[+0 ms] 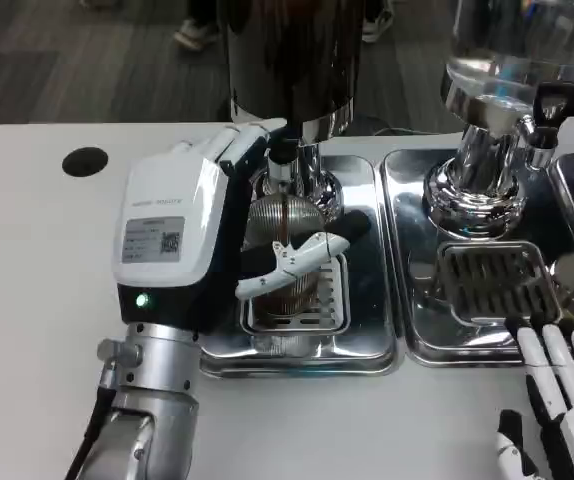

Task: Grasp the cup under the faucet to collect the drink, then remove the cup.

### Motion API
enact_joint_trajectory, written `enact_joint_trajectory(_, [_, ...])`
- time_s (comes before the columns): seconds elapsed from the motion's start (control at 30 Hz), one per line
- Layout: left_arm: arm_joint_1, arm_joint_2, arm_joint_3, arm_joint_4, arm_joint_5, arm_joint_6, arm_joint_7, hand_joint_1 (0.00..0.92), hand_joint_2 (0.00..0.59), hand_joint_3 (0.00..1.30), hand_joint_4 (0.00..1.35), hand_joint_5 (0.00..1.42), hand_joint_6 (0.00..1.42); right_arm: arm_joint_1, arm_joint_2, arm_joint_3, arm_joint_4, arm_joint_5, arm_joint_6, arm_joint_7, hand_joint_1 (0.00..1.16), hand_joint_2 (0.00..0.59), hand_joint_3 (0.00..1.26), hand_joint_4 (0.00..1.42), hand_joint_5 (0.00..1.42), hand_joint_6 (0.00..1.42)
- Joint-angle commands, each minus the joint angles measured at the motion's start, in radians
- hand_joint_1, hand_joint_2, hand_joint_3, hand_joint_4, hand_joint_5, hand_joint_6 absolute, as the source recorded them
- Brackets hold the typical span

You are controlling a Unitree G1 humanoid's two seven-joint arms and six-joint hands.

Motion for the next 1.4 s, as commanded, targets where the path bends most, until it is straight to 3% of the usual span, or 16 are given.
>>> enact_joint_trajectory(0.03, [0.026, 0.014, -0.012, 0.038, -0.004, 0.009, -0.036, 0.000, 0.099, 0.41, 0.38, 0.53, 0.47, 0.000, -0.010, -0.011, 0.005, 0.017, -0.007, -0.016, 0.12, 0.537, 0.01, 0.00, 0.00, 0.00])
enact_joint_trajectory(0.67, [0.058, 0.018, 0.016, -0.006, -0.008, 0.015, -0.030, 0.000, 0.099, 0.41, 0.38, 0.53, 0.47, -0.008, -0.008, -0.010, 0.032, 0.057, -0.041, -0.026, 0.20, 0.524, 0.03, 0.00, 0.00, 0.01])
enact_joint_trajectory(0.77, [0.066, 0.018, 0.023, -0.022, -0.009, 0.013, -0.030, 0.000, 0.098, 0.41, 0.31, 0.48, 0.46, -0.006, -0.007, -0.009, 0.033, 0.060, -0.044, -0.025, 0.21, 0.525, 0.04, 0.00, 0.00, 0.01])
enact_joint_trajectory(1.03, [0.085, 0.008, 0.056, -0.075, -0.029, 0.015, -0.046, 0.000, 0.092, 0.29, 0.03, 0.24, 0.25, 0.005, -0.003, -0.013, 0.026, 0.074, -0.054, -0.028, 0.21, 0.525, 0.05, 0.00, 0.00, 0.02])
enact_joint_trajectory(1.4, [0.144, 0.013, 0.089, -0.151, -0.053, 0.016, -0.077, 0.000, 0.077, 0.17, 0.00, 0.15, 0.15, 0.011, -0.002, -0.016, 0.032, 0.095, -0.077, -0.051, 0.22, 0.514, 0.06, 0.00, 0.00, 0.00])
